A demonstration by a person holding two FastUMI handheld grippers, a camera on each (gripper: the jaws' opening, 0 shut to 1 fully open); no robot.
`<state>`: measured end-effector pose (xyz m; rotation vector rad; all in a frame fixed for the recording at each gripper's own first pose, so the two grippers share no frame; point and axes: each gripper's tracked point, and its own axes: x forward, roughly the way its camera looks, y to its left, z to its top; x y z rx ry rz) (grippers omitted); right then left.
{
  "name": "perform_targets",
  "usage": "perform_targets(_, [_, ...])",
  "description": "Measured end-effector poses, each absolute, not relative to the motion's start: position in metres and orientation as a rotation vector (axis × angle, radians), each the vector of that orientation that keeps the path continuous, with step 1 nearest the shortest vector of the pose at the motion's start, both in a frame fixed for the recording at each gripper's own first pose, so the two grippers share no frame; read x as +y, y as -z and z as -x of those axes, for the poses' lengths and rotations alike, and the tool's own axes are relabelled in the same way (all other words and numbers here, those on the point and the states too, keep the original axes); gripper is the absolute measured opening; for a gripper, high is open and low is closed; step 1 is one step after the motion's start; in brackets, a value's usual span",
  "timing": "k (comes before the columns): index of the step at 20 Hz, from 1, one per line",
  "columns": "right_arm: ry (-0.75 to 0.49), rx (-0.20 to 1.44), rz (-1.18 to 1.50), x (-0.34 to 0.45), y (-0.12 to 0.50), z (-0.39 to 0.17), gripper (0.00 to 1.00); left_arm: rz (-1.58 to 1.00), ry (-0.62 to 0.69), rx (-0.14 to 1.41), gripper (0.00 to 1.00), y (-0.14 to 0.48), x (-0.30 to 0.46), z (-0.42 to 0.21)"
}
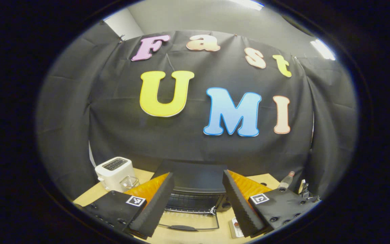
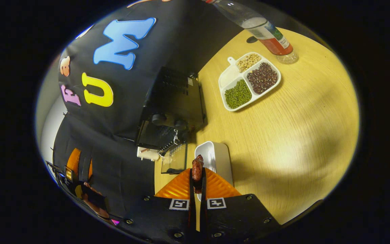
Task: Open the electric oven with the left hand, put the food in, and close the electric oven.
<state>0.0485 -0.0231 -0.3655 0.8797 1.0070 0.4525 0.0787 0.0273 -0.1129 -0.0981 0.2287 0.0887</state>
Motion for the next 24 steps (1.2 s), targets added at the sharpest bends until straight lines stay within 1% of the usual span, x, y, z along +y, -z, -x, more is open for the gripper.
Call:
perform_targets(1, [-0.456,0.982,-0.893,-0.015,0.355,-0.051,0.05,0.103,-0.073,0.214,0.96,0.105,0.03,-0.076])
perform_targets(3, [-0.46,0.934,-0.943,-0.002,0.335,-0.052,0.05,0.112,-0.039,0.2,1.0,0.097,0.037,-0.072])
perform_targets(4, [-0.466,0.913,-0.966,0.006,0.326,-0.051,0.05,0.115,-0.025,0.19,0.91,0.093,0.043,-0.07])
perform_targets(6, [-0.467,0.881,-0.98,0.025,0.315,-0.052,0.05,0.12,-0.005,0.167,1.0,0.084,0.056,-0.063])
perform_targets(10, [-0.445,0.819,-0.985,0.06,0.298,-0.061,0.05,0.124,0.041,0.148,1.0,0.079,0.08,-0.055])
perform_targets(14, [-0.415,0.77,-0.986,0.096,0.295,-0.082,0.05,0.115,0.05,0.158,1.0,0.079,0.109,-0.039])
perform_targets(17, [-0.372,0.747,-0.992,0.12,0.303,-0.103,0.05,0.089,0.043,0.182,0.91,0.083,0.132,-0.025])
perform_targets(18, [-0.367,0.74,-1.002,0.128,0.304,-0.109,0.05,0.079,0.036,0.181,0.96,0.082,0.14,-0.023])
perform_targets(22, [-0.329,0.726,-1.043,0.157,0.319,-0.14,0.05,0.052,0.009,0.184,0.96,0.082,0.168,-0.012])
perform_targets(23, [-0.311,0.719,-1.06,0.164,0.324,-0.149,0.05,0.047,0.002,0.187,0.91,0.083,0.173,-0.011])
perform_targets(24, [-0.291,0.717,-1.077,0.171,0.329,-0.157,0.05,0.047,-0.003,0.196,0.95,0.088,0.178,-0.011])
